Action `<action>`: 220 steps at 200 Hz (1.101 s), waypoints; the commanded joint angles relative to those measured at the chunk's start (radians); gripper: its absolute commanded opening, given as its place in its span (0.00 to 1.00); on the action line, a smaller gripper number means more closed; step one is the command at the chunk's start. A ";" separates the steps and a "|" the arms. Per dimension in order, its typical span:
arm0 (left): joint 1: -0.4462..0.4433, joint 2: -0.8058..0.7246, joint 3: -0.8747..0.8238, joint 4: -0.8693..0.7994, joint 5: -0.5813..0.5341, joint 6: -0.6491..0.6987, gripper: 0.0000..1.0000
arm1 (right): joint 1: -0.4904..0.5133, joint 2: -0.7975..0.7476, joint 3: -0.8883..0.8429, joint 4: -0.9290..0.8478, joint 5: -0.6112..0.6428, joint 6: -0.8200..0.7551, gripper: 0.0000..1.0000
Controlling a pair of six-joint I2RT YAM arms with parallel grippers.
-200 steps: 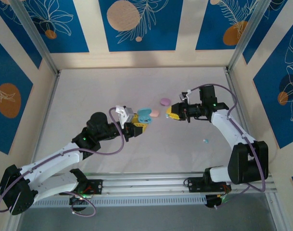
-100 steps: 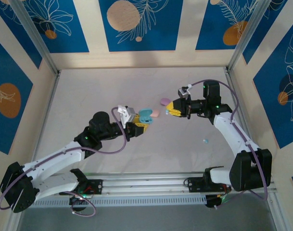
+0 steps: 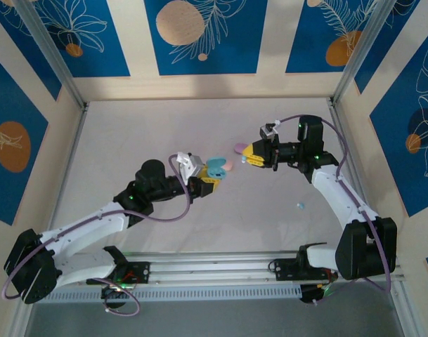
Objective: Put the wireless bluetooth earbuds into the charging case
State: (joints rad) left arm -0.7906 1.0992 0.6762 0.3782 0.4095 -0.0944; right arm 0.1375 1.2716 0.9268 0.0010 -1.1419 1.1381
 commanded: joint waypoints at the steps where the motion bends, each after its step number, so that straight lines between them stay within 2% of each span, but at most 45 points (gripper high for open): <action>1: -0.012 -0.001 0.035 0.046 -0.012 0.025 0.29 | 0.013 -0.031 -0.013 0.081 -0.049 0.081 0.20; 66: -0.013 0.002 0.030 0.068 -0.042 0.044 0.29 | 0.061 -0.066 0.069 -0.086 0.005 -0.034 0.20; 103: -0.018 0.017 0.006 0.158 -0.089 0.039 0.29 | 0.109 -0.085 0.091 -0.128 0.125 -0.066 0.19; 135: -0.024 0.044 0.007 0.192 -0.097 0.039 0.29 | 0.155 -0.097 0.096 -0.110 0.200 -0.072 0.19; 220: -0.047 0.094 0.005 0.275 -0.139 0.041 0.29 | 0.232 -0.097 0.098 -0.046 0.285 -0.038 0.19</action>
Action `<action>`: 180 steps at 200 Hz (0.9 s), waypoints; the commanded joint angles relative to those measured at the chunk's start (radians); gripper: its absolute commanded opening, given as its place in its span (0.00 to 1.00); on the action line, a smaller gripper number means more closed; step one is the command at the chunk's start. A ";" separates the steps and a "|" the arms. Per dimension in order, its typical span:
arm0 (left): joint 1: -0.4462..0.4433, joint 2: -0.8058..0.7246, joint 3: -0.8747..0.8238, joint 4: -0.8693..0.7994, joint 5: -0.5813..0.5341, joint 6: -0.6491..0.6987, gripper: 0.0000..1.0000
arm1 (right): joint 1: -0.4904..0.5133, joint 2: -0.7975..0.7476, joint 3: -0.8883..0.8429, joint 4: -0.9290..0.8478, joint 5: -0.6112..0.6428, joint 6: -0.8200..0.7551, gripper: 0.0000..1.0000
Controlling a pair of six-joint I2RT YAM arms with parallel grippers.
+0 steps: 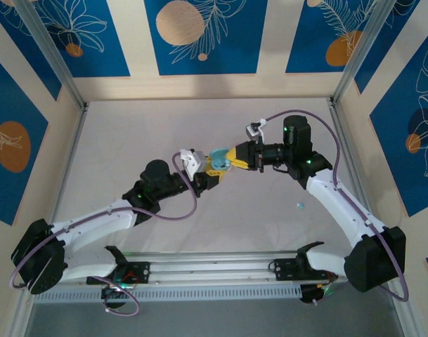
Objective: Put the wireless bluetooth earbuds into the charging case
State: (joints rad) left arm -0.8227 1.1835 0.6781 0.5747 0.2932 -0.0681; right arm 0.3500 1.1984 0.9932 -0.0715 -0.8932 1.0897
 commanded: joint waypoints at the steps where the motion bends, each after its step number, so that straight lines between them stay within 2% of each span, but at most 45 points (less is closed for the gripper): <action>1: -0.015 0.010 0.003 0.080 -0.023 0.015 0.29 | 0.020 -0.023 0.032 0.027 0.038 0.012 0.20; 45: -0.020 0.016 0.004 0.089 -0.026 0.018 0.29 | 0.025 -0.019 0.031 0.059 0.027 0.044 0.19; 84: -0.021 0.004 -0.008 0.091 -0.026 0.025 0.30 | -0.020 0.022 -0.001 0.260 -0.168 0.243 0.21; 126: -0.021 -0.027 -0.026 0.075 -0.039 0.049 0.30 | -0.029 0.047 0.046 0.218 -0.271 0.241 0.20; 180: -0.021 -0.064 -0.030 0.028 -0.007 0.083 0.31 | -0.037 0.066 0.087 0.197 -0.321 0.244 0.20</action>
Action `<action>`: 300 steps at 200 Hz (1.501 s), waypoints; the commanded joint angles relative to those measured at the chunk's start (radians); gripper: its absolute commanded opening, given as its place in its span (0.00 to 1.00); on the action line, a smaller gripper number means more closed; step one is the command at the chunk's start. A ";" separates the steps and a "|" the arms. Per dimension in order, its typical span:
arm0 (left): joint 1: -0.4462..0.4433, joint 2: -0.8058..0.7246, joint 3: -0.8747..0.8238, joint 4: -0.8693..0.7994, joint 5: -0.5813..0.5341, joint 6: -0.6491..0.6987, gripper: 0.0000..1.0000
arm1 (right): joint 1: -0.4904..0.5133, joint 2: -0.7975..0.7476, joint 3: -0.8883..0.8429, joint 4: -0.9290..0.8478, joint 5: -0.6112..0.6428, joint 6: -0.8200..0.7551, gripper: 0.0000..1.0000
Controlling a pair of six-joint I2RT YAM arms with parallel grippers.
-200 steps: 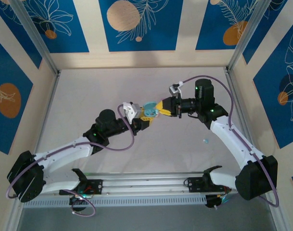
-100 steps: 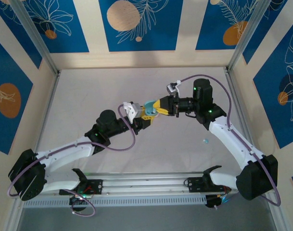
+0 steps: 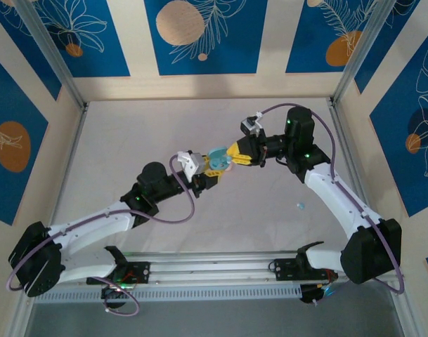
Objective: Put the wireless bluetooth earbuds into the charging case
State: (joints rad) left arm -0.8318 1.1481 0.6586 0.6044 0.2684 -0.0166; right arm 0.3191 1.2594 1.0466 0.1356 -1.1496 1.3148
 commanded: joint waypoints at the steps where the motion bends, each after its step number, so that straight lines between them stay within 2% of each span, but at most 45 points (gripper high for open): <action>1: -0.012 -0.029 -0.011 -0.002 0.018 0.032 0.31 | -0.006 0.006 0.034 -0.011 -0.065 0.018 0.21; 27: -0.012 -0.038 -0.011 0.003 0.036 0.033 0.31 | -0.008 0.005 0.048 -0.071 -0.067 -0.034 0.20; 61: -0.011 -0.047 -0.002 -0.009 0.075 0.029 0.31 | -0.008 -0.001 0.111 -0.318 -0.016 -0.230 0.20; 95: -0.012 -0.046 0.003 -0.017 0.086 0.024 0.31 | -0.003 -0.011 0.110 -0.321 0.018 -0.248 0.20; 144: -0.012 -0.017 0.003 0.047 0.071 -0.006 0.31 | 0.064 -0.067 0.069 -0.268 0.212 -0.257 0.21; 168: -0.012 -0.008 0.005 0.065 0.068 -0.017 0.31 | 0.083 -0.078 0.055 -0.259 0.264 -0.253 0.21; 221: -0.012 -0.013 0.004 0.071 0.060 -0.021 0.31 | 0.107 -0.080 0.073 -0.335 0.311 -0.323 0.21; 300: -0.012 -0.012 0.003 0.078 0.056 -0.026 0.31 | 0.130 -0.072 0.085 -0.361 0.342 -0.339 0.21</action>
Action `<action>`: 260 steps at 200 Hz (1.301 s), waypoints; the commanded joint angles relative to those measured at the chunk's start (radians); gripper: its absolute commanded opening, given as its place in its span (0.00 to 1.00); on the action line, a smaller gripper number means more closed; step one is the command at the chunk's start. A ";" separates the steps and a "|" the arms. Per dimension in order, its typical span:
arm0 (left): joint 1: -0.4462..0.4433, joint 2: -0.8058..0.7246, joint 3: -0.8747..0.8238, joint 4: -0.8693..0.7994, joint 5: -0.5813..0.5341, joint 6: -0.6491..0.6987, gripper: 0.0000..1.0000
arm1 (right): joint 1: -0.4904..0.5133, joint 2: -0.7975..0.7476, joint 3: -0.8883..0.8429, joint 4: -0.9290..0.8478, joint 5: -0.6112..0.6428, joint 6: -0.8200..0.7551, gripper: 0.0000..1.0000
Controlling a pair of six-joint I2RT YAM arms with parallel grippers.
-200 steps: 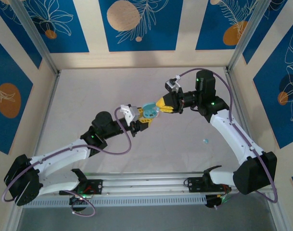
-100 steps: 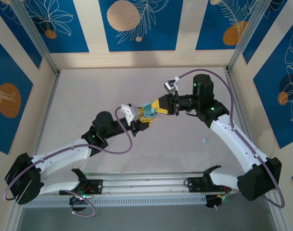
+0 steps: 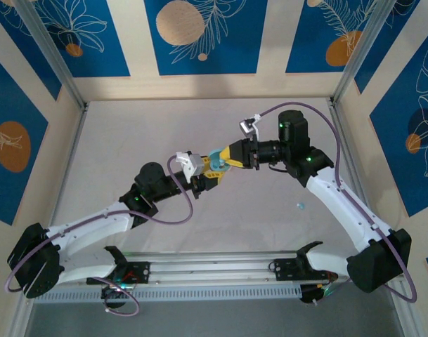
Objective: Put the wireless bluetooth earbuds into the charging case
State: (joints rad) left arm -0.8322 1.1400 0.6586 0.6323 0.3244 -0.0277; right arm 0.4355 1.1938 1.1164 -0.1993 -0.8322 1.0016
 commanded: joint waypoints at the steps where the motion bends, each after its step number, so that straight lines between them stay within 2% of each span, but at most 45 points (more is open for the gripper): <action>1: -0.012 -0.004 0.003 0.051 -0.001 -0.015 0.31 | 0.014 -0.007 0.016 -0.027 0.026 -0.026 0.21; 78: -0.012 0.021 0.010 0.075 -0.006 -0.029 0.31 | 0.076 0.007 0.033 -0.062 0.110 -0.059 0.21; 119: -0.012 0.011 0.007 0.073 -0.005 -0.031 0.31 | 0.089 0.009 0.067 -0.185 0.212 -0.145 0.21; 167: -0.012 0.015 -0.003 0.101 0.005 -0.050 0.31 | 0.109 0.021 0.064 -0.195 0.248 -0.160 0.21; 212: -0.012 0.006 -0.007 0.104 0.003 -0.054 0.31 | 0.133 0.017 0.088 -0.258 0.366 -0.200 0.22; 260: -0.012 0.007 -0.013 0.101 -0.008 -0.055 0.31 | 0.149 -0.014 0.088 -0.235 0.434 -0.202 0.22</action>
State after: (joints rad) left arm -0.8318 1.1664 0.6395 0.6426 0.3050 -0.0723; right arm 0.5758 1.1950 1.1896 -0.4030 -0.4835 0.8261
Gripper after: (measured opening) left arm 0.325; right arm 0.218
